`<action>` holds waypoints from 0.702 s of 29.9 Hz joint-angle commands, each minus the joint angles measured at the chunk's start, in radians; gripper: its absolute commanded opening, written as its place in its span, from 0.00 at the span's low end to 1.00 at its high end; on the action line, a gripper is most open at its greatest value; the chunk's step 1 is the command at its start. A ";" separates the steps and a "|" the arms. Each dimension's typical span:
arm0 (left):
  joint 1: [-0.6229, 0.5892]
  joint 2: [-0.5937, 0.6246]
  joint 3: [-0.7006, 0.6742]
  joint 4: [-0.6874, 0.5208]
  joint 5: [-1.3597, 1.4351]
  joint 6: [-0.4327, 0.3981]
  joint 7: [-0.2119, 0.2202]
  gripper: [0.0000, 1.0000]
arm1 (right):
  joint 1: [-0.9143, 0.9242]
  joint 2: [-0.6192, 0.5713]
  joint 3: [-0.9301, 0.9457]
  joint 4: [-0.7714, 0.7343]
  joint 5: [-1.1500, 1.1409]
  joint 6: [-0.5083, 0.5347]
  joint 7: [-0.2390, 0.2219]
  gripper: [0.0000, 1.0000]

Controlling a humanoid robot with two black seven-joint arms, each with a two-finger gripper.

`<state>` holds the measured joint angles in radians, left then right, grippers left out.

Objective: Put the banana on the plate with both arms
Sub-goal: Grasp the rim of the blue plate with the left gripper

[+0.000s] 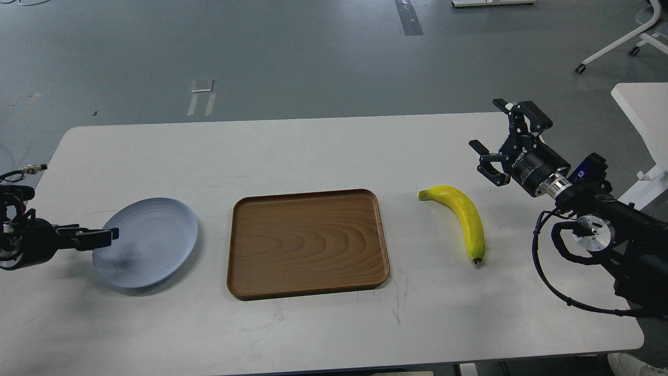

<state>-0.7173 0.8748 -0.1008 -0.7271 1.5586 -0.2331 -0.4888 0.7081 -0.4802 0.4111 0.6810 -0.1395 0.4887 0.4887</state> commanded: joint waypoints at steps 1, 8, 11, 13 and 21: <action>0.013 -0.011 0.001 0.021 -0.005 0.001 0.000 0.95 | -0.002 0.000 0.000 0.000 0.000 0.000 0.000 1.00; 0.015 -0.013 0.003 0.021 -0.005 0.001 0.000 0.73 | -0.002 0.000 0.000 0.000 0.000 0.000 0.000 1.00; 0.016 -0.013 0.004 0.021 -0.005 0.001 0.000 0.58 | -0.002 0.000 0.000 0.000 0.000 0.000 0.000 1.00; 0.022 -0.017 0.004 0.021 -0.005 0.004 0.000 0.57 | -0.002 0.000 0.002 0.000 0.000 0.000 0.000 1.00; 0.029 -0.017 0.004 0.021 -0.006 0.005 0.000 0.57 | -0.002 -0.003 0.002 0.000 0.000 0.000 0.000 1.00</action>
<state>-0.6893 0.8571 -0.0966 -0.7054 1.5535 -0.2287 -0.4886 0.7056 -0.4802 0.4127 0.6810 -0.1396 0.4887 0.4887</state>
